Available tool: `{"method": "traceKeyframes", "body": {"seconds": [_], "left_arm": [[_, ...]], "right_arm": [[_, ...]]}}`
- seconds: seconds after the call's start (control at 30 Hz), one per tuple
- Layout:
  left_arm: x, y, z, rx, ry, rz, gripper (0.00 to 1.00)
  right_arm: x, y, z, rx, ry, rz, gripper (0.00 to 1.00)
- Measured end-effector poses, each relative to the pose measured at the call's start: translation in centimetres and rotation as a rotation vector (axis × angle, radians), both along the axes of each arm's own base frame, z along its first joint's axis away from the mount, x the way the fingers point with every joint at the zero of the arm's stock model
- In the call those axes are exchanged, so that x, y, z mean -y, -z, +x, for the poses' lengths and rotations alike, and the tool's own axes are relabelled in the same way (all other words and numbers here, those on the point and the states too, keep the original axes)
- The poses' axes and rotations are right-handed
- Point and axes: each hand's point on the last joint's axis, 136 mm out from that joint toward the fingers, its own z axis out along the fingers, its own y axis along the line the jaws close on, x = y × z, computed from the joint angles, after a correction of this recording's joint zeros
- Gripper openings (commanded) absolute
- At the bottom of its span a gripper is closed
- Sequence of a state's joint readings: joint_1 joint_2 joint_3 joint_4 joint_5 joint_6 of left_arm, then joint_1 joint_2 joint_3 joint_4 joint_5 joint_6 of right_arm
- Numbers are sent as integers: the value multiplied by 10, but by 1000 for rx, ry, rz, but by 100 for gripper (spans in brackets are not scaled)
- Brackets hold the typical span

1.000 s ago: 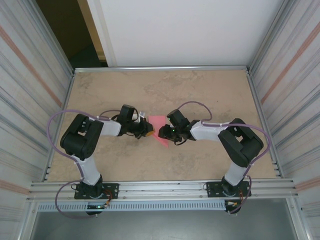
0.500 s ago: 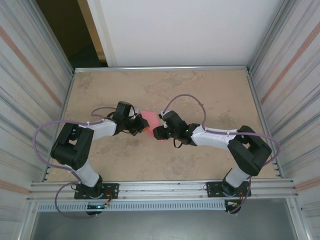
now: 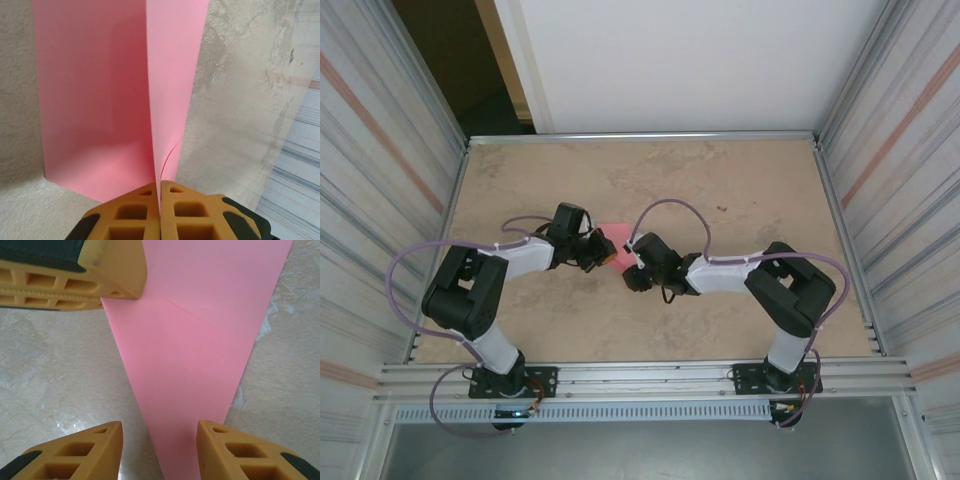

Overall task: Fold a paper plane with a square sheet of paper (pick it up from the middle)
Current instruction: Fourth fold the wing at the center of the table.

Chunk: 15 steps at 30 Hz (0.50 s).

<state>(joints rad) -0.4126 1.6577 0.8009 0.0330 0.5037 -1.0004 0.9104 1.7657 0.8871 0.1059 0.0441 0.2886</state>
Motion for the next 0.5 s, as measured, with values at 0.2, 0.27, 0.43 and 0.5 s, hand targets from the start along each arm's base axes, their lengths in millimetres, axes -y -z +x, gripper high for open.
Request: {"method": "traceKeyframes", "body": {"seconds": [0.2, 0.27, 0.43, 0.5], "left_arm": [[0, 1, -1, -11, -3, 0, 8], [0, 1, -1, -11, -4, 0, 8], [0, 0, -1, -12, -6, -1, 8], [0, 0, -1, -14, -8, -2, 8]], "right_arm": [[-5, -3, 9, 32, 7, -8, 41], [-6, -2, 11, 39, 13, -15, 40], [-5, 3, 11, 50, 22, -39, 40], [-4, 5, 10, 57, 24, -50, 40]]}}
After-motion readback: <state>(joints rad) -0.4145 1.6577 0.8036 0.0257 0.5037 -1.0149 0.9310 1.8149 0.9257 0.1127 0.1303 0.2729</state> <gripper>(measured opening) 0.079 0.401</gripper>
